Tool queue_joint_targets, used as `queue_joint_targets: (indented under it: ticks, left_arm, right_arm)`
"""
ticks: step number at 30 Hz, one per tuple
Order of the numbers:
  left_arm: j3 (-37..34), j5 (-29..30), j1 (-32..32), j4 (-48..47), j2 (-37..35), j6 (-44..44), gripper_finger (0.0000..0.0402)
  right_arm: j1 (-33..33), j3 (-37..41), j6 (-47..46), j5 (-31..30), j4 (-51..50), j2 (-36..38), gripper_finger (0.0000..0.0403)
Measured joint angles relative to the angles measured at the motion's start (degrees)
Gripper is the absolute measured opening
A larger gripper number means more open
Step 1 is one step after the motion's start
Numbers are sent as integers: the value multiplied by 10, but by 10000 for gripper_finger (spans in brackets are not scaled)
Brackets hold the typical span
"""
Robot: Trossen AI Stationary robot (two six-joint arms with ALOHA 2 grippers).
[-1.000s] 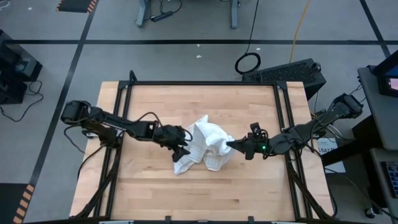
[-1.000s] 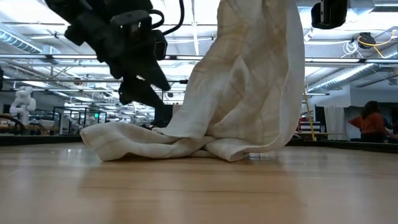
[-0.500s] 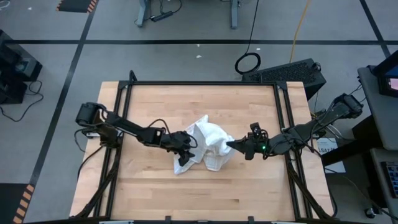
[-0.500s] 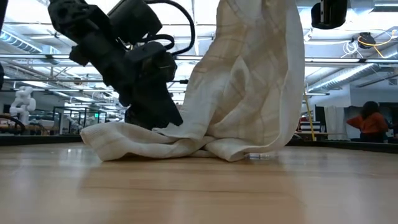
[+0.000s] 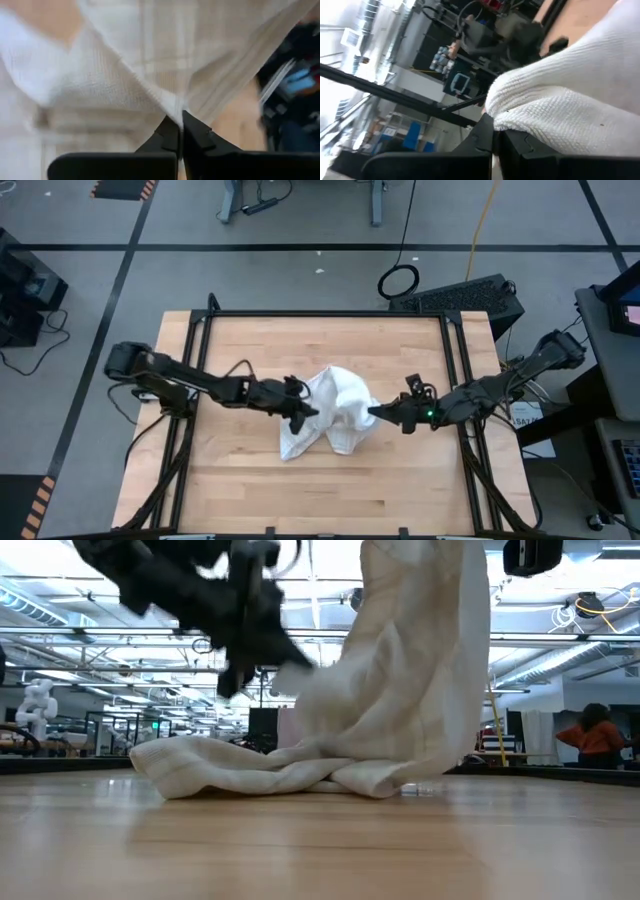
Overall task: Roll towel
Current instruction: Roll the towel
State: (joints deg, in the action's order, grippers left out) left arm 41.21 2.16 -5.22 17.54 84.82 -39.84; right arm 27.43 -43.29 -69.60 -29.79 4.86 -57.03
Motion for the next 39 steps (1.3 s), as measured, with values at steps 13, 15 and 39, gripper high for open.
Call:
queue_joint_targets:
  ticks: [13, 15, 39]
  left_arm:
    - [185, 59, 53, -220, -135, 370, 2]
    - [216, 61, 61, -251, -129, 376, 2]
    - [247, -11, 28, -472, -36, 361, 7]
  right_arm:
    - [-38, 0, -36, 1, 9, 83, 4]
    - [-52, 0, -8, 19, -1, 83, 4]
    - [-131, 0, 116, 195, -312, 30, 44]
